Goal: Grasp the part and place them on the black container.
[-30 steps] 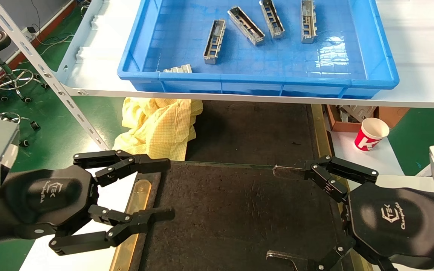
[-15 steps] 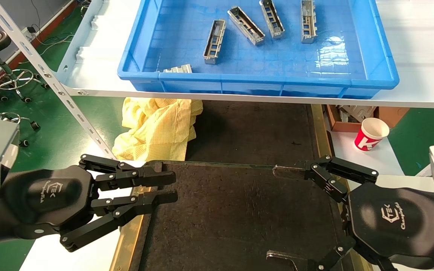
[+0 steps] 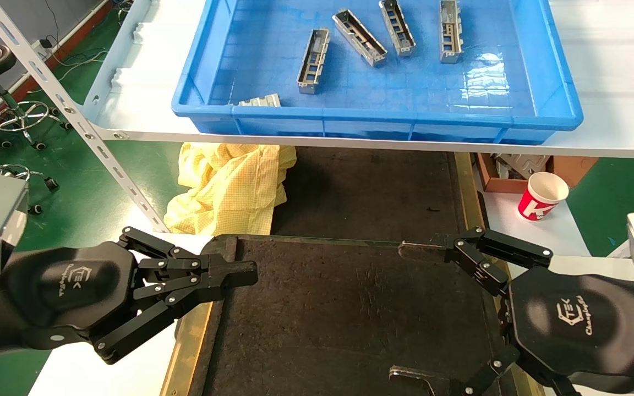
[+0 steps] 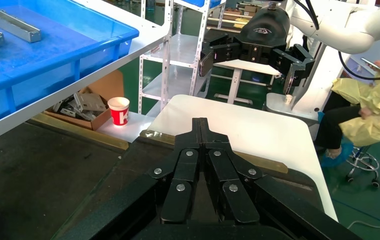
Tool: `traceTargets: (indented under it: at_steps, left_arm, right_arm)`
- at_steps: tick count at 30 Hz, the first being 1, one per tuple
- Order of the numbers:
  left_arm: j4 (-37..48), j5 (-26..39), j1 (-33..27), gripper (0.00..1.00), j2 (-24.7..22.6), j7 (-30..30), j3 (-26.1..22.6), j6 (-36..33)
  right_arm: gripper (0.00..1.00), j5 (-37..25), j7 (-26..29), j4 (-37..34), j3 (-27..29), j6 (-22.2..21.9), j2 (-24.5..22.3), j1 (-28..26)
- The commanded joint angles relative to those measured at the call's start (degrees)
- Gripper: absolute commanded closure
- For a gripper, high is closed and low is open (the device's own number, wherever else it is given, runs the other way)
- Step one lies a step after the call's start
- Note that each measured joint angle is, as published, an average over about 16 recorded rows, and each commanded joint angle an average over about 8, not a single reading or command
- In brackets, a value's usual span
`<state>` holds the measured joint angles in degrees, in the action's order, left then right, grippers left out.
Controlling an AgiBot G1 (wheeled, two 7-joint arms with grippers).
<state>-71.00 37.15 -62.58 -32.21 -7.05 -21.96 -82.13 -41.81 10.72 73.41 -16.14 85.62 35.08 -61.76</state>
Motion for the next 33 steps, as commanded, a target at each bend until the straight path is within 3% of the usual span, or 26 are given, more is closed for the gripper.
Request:
traceTargets:
  at_steps: [1, 5, 13, 23, 33]
  left_arm:
    - [0.0, 0.0, 0.0, 1.0, 0.0, 0.0, 0.0, 0.0]
    - [0.0, 0.0, 0.0, 0.98, 0.0, 0.0, 0.0, 0.0]
    - [0.0, 0.0, 0.0, 0.0, 0.0, 0.0, 0.0, 0.0]
    - [0.0, 0.0, 0.0, 0.0, 0.0, 0.0, 0.0, 0.0]
    - [0.0, 0.0, 0.0, 0.0, 0.0, 0.0, 0.0, 0.0]
  right_arm:
    - [0.0, -0.02, -0.01, 0.02, 0.0, 0.01, -0.01, 0.03]
    - [0.0, 0.06, 0.17, -0.03, 0.08, -0.08, -0.03, -0.33]
    - [0.0, -0.87, 4.17, -1.73, -0.06, -1.4, 0.6, -8.16]
    - [0.0, -12.06, 10.91, -11.59, -5.36, -4.56, 5.8, -25.22]
    - [0.0, -24.76, 8.44, -32.49, -11.44, -7.34, 15.45, -40.28]
